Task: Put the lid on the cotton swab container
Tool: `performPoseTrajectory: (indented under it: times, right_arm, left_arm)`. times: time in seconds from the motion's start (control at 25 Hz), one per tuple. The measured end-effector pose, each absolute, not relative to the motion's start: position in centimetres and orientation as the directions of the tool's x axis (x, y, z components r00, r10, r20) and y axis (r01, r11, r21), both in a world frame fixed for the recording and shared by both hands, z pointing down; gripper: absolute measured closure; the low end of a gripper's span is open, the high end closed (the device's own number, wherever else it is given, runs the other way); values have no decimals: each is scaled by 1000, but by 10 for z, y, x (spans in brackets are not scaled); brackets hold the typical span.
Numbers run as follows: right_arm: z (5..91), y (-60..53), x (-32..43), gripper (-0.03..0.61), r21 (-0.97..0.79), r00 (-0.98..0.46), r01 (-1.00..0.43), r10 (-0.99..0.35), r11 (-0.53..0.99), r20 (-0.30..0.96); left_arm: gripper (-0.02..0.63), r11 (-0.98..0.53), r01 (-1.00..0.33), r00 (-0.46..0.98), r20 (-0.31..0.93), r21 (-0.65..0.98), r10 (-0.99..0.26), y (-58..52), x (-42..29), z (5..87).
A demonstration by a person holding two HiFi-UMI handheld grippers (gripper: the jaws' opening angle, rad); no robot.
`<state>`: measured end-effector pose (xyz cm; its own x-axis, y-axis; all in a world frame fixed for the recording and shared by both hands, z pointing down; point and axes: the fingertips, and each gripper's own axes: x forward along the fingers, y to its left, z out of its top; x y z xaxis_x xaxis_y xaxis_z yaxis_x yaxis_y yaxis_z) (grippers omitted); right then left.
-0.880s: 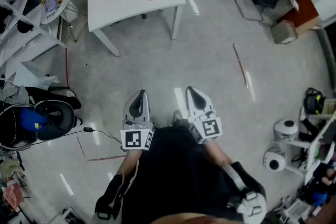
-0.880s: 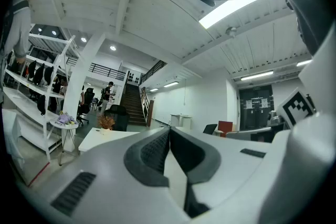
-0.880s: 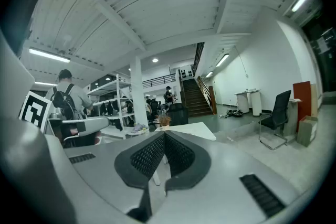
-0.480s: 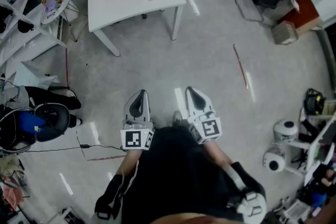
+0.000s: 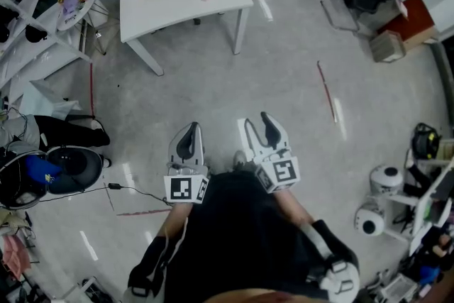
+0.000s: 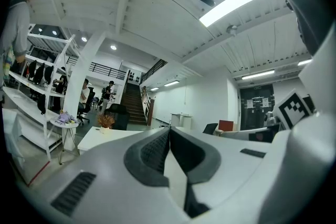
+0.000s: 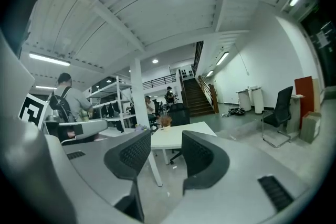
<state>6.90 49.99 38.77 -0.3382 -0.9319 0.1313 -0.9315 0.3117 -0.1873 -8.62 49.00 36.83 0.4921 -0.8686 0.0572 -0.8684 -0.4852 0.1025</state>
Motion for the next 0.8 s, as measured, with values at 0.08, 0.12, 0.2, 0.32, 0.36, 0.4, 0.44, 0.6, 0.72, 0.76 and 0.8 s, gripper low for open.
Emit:
performPoseTrajectory:
  times: [0.08,0.12,0.2,0.32,0.36,0.4,0.44,0.6,0.72,0.76,0.8]
  right_arm:
    - [389,499,72,414,-187,-348,-929,-927,321,139]
    - [388,499,74,414,-188,-353,-927,-925,325,141]
    - [389,498,82,414,-192,-360,-924,-922,331,142]
    - [392,492,96,414,-192,-368,-921,-919,340,140]
    - [393,489,99,414,-188,-373,-920,-917,345,144]
    - [395,486,102,414,-185,-379,-918,-913,351,149]
    - [397,484,105,414,-182,-387,-916,-909,358,154]
    - [405,475,122,414,-191,-421,-901,-892,390,167]
    - [408,464,135,414,-188,-439,-893,-883,409,168]
    - [410,459,139,414,-186,-437,-895,-883,407,172]
    - [412,453,141,414,-183,-431,-898,-884,401,179]
  left_arm:
    - [606,-472,-873,482,61,123,-874,490,-81,368]
    - [606,-464,-876,475,59,131,-878,490,-78,366]
    - [606,-455,-881,464,58,128,-884,489,-72,366]
    - [606,-448,-887,456,66,110,-888,484,-62,369]
    - [606,-442,-890,450,69,113,-890,481,-60,369]
    - [606,-434,-893,444,71,117,-893,478,-57,370]
    - [606,-427,-896,437,71,123,-897,476,-53,371]
    - [606,-396,-910,406,70,127,-911,471,-35,373]
    - [606,-372,-922,380,70,111,-922,465,-26,374]
    - [606,-364,-925,373,73,108,-925,462,-25,376]
    - [606,-359,-927,367,78,107,-927,458,-26,378]
